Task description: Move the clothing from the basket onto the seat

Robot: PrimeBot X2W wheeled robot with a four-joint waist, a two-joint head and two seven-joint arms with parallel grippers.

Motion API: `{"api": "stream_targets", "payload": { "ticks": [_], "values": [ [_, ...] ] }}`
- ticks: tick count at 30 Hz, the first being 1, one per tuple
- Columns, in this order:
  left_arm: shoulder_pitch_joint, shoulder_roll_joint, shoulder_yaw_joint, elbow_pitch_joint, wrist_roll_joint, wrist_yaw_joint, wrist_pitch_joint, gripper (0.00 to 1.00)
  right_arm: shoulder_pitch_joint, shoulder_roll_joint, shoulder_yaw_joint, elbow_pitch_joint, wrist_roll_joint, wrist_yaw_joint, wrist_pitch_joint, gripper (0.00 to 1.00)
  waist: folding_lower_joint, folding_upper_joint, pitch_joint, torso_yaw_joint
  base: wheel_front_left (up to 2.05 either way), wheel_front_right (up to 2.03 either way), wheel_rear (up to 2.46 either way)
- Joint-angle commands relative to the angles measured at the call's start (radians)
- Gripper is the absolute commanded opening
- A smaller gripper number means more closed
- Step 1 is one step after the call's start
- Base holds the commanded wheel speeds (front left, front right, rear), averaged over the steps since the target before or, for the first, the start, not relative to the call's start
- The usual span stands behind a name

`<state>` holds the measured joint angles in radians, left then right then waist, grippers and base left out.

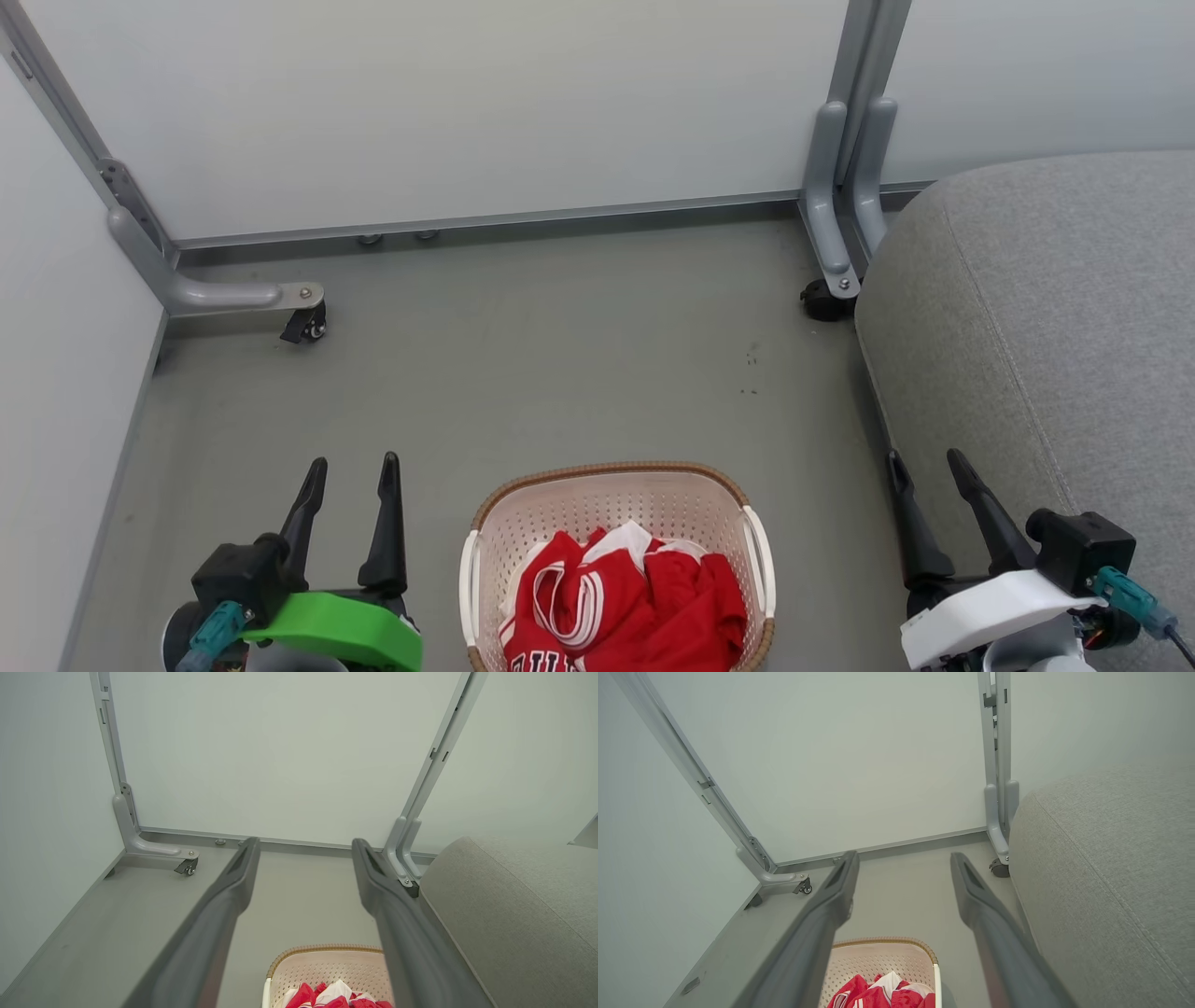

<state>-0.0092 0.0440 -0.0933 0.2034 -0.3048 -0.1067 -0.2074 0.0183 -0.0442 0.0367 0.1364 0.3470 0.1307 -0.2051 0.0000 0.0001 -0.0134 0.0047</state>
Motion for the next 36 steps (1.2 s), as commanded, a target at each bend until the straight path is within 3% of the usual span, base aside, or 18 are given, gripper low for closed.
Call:
{"api": "stream_targets", "payload": {
  "ticks": [1, 27, 36],
  "values": [
    [0.004, 0.008, -0.002, 0.000, 0.024, -0.007, -0.011, 1.00, 0.008, -0.006, -0.004, -0.004, -0.023, 0.000, -0.012, 1.00, 0.0000, -0.0001, -0.001, 0.001, 0.00, 0.00, 0.00],
    [0.021, 0.009, -0.016, 0.012, 0.162, -0.017, -0.060, 1.00, 0.033, -0.009, 0.006, -0.001, -0.193, 0.000, -0.063, 1.00, 0.0000, -0.0001, -0.012, 0.016, 0.00, 0.00, 0.00],
    [0.015, 0.009, -0.014, 0.021, 0.161, -0.020, -0.059, 1.00, 0.030, -0.009, 0.004, 0.000, -0.185, 0.000, -0.061, 1.00, 0.0000, -0.0001, -0.015, 0.020, 0.00, 0.00, 0.00]
  ]
}}
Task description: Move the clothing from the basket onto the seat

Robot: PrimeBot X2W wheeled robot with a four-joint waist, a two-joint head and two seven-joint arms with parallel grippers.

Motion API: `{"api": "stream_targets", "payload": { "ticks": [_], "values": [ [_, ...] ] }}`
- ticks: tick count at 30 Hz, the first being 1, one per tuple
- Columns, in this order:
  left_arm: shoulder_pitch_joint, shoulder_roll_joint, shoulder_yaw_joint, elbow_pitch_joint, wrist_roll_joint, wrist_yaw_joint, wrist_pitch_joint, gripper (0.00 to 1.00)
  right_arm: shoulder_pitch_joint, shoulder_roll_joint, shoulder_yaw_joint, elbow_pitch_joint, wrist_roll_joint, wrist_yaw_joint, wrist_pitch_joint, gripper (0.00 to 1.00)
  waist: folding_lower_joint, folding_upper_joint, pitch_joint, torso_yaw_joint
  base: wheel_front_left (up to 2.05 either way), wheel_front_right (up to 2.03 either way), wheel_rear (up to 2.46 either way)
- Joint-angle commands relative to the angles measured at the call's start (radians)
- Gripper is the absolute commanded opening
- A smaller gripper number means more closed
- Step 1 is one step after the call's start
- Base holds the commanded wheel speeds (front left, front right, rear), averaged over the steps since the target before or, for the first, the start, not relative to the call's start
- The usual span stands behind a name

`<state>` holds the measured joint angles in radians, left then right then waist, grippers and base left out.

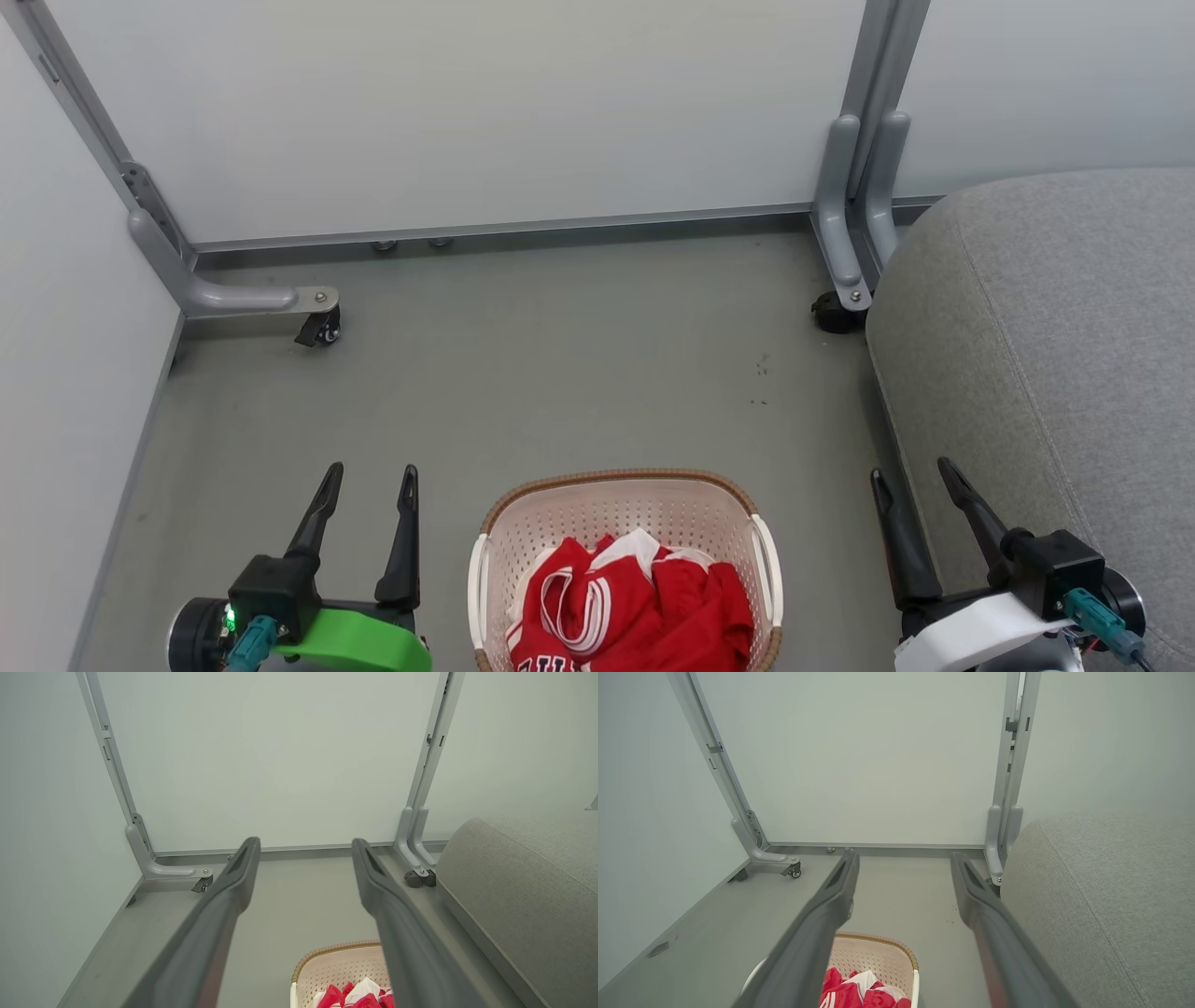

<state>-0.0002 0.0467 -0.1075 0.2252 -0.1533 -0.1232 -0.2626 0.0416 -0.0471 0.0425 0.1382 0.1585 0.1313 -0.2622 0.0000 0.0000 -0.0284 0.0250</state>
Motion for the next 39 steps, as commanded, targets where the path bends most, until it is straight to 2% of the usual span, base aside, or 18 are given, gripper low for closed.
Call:
{"api": "stream_targets", "payload": {
  "ticks": [1, 16, 23, 33, 35, 39],
  "values": [
    [0.006, 0.007, 0.001, 0.000, 0.009, -0.004, -0.003, 1.00, 0.006, -0.006, -0.001, -0.002, 0.005, -0.001, -0.004, 1.00, 0.0000, 0.0000, -0.001, 0.000, 0.00, 0.00, 0.00],
    [0.012, 0.007, -0.003, 0.005, 0.007, -0.007, -0.003, 1.00, 0.007, -0.006, 0.001, 0.001, 0.013, -0.001, -0.004, 1.00, 0.0000, 0.0000, -0.006, -0.009, 0.00, 0.00, 0.00],
    [0.015, 0.007, -0.023, 0.015, 0.004, -0.006, -0.003, 1.00, -0.010, -0.006, -0.019, -0.007, 0.007, -0.001, -0.004, 1.00, 0.0000, 0.0000, 0.021, -0.035, 0.00, 0.00, 0.00],
    [-0.101, 0.006, -0.068, 0.024, 0.018, -0.008, -0.003, 1.00, -0.107, -0.005, -0.038, -0.053, -0.001, -0.001, -0.003, 1.00, 0.0000, 0.0000, 0.239, -0.092, 0.00, 0.00, 0.00],
    [-0.168, 0.006, -0.092, 0.042, 0.018, -0.008, -0.002, 1.00, -0.156, -0.005, -0.048, -0.065, -0.004, -0.001, -0.003, 1.00, 0.0000, 0.0000, 0.324, -0.097, 0.00, 0.00, 0.00],
    [-0.262, 0.021, -0.152, 0.100, 0.023, -0.008, -0.002, 1.00, -0.211, -0.005, -0.072, -0.087, -0.007, -0.001, -0.003, 1.00, 0.0000, 0.0000, 0.424, -0.098, 0.00, 0.00, 0.00]
  ]
}}
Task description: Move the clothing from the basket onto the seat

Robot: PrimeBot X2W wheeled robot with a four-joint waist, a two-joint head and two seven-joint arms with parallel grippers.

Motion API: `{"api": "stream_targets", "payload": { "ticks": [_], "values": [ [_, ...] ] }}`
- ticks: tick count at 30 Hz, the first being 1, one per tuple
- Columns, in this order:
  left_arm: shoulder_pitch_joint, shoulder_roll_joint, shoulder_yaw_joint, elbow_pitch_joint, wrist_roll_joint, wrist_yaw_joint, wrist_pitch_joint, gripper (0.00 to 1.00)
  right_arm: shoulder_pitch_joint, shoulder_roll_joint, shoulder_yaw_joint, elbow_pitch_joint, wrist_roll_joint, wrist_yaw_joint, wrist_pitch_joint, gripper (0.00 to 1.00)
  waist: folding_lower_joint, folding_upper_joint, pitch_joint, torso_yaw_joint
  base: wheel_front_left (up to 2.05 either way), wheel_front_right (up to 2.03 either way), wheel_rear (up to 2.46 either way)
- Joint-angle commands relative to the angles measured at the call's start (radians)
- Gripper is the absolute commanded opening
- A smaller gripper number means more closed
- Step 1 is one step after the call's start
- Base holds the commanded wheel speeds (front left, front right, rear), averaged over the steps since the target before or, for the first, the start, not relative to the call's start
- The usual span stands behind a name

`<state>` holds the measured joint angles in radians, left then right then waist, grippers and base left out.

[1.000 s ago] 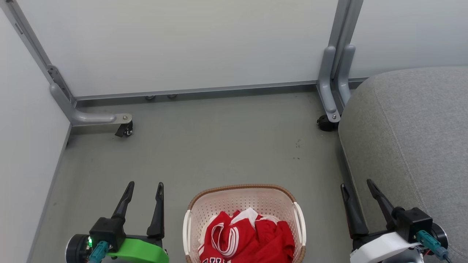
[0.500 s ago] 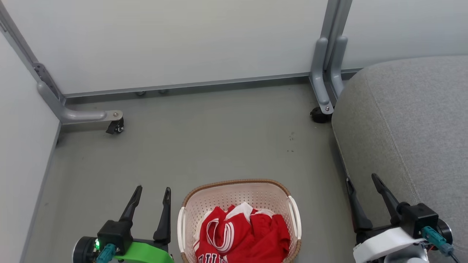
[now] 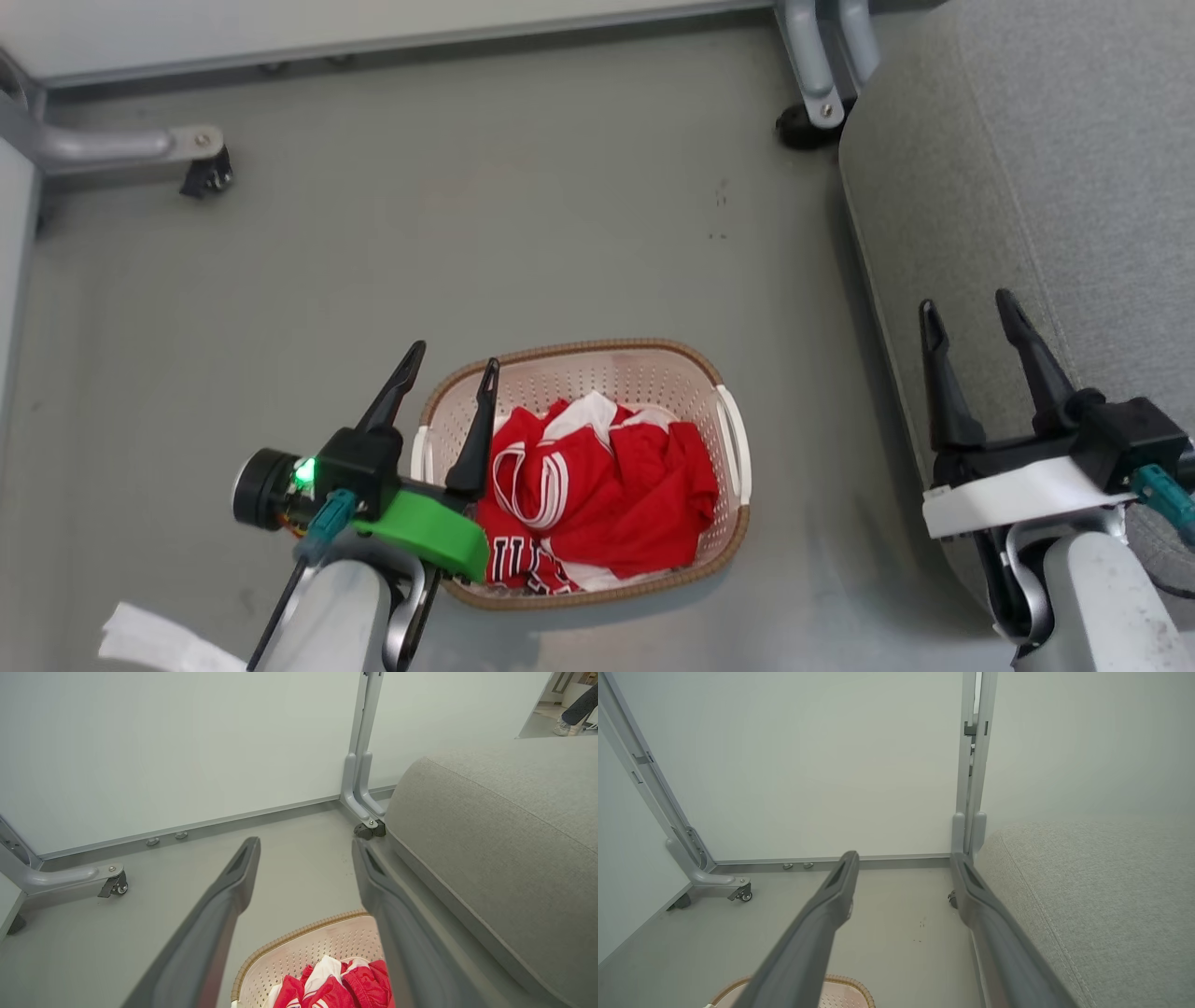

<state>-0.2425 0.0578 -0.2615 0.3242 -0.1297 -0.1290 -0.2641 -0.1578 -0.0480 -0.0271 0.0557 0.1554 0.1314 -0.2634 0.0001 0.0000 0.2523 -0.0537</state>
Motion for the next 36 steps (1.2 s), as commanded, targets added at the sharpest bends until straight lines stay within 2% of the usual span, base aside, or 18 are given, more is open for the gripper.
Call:
{"api": "stream_targets", "payload": {
  "ticks": [1, 10, 21, 28, 36],
  "values": [
    [-0.049, 0.017, -0.023, 0.021, -0.007, -0.003, 0.000, 1.00, -0.029, -0.004, -0.012, -0.012, -0.003, -0.001, -0.002, 1.00, -0.0001, 0.0000, 0.170, -0.019, 0.00, 0.00, 0.00],
    [-0.312, 0.101, -0.330, 0.231, -0.080, -0.003, 0.000, 1.00, -0.137, -0.004, -0.032, -0.056, -0.002, -0.001, -0.002, 1.00, -0.0001, 0.0000, 0.360, -0.041, 0.00, 0.00, 0.00],
    [-0.628, 0.126, -0.709, 0.515, -0.225, -0.003, -0.001, 1.00, -0.223, -0.003, -0.031, -0.101, 0.004, -0.001, -0.002, 1.00, -0.0001, 0.0000, 0.554, -0.100, 0.00, 0.00, 0.00],
    [-0.766, 0.143, -0.860, 0.689, -0.333, -0.003, 0.016, 1.00, -0.261, -0.003, -0.001, -0.122, 0.027, -0.001, -0.002, 1.00, -0.0001, 0.0000, 0.658, -0.146, 0.00, 0.00, 0.00],
    [-0.846, 0.165, -0.966, 0.761, -0.422, -0.003, 0.044, 1.00, -0.282, -0.003, 0.020, -0.136, 0.047, -0.001, -0.002, 1.00, -0.0001, 0.0000, 0.727, -0.175, 0.00, 0.00, 0.00]
  ]
}}
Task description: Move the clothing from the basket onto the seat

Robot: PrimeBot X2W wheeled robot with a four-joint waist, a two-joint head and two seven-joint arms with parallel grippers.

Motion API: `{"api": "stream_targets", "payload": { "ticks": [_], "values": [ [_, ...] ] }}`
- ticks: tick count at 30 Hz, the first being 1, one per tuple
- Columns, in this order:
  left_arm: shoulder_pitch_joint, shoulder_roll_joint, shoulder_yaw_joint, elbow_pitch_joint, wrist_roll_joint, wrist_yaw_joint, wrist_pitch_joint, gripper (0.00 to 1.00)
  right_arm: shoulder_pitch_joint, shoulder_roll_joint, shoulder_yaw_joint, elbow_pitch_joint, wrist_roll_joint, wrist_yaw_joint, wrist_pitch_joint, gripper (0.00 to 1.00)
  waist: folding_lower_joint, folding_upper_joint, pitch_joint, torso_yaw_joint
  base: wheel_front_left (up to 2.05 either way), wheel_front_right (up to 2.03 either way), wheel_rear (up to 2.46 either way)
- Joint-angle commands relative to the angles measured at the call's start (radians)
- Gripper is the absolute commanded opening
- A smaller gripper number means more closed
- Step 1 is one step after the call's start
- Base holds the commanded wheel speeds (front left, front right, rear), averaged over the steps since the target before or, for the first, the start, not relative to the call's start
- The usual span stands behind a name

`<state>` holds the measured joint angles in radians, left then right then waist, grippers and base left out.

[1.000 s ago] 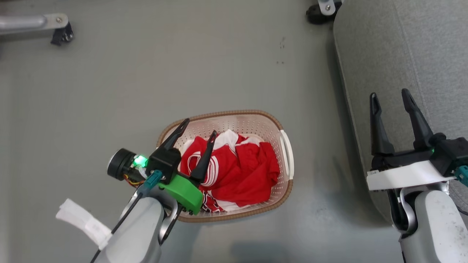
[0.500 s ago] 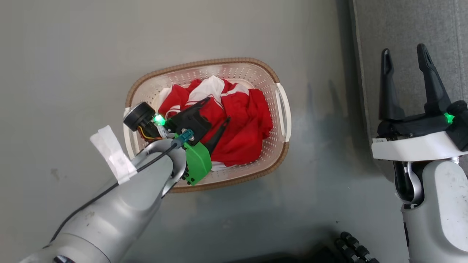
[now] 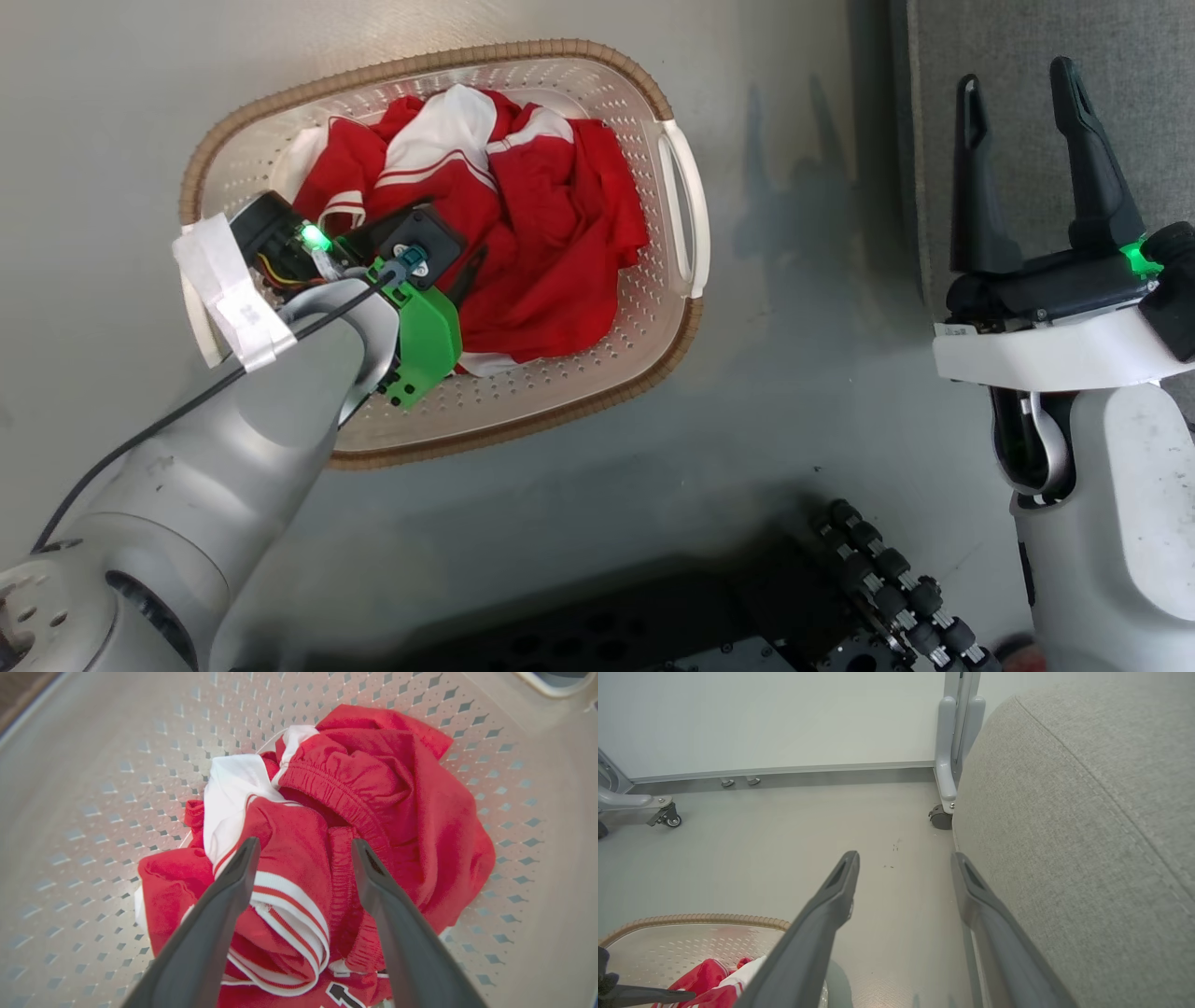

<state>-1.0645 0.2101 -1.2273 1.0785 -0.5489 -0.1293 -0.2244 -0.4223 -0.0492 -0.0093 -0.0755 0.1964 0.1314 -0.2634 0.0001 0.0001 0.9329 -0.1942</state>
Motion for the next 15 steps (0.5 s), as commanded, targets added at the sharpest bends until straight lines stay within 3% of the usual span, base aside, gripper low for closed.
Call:
{"api": "stream_targets", "payload": {
  "ticks": [1, 15],
  "values": [
    [-0.031, 0.016, -0.008, 0.014, -0.007, -0.002, 0.008, 1.00, -0.018, -0.002, -0.003, -0.004, 0.016, -0.001, -0.002, 1.00, -0.0001, -0.0001, 0.053, -0.036, 0.00, 0.00, 0.00],
    [-0.082, -0.024, -0.043, 0.145, 0.013, -0.002, 0.031, 1.00, -0.037, -0.002, -0.004, -0.012, 0.040, -0.001, -0.002, 1.00, -0.0001, -0.0001, 0.127, -0.043, 0.00, 0.00, 0.00]
  ]
}}
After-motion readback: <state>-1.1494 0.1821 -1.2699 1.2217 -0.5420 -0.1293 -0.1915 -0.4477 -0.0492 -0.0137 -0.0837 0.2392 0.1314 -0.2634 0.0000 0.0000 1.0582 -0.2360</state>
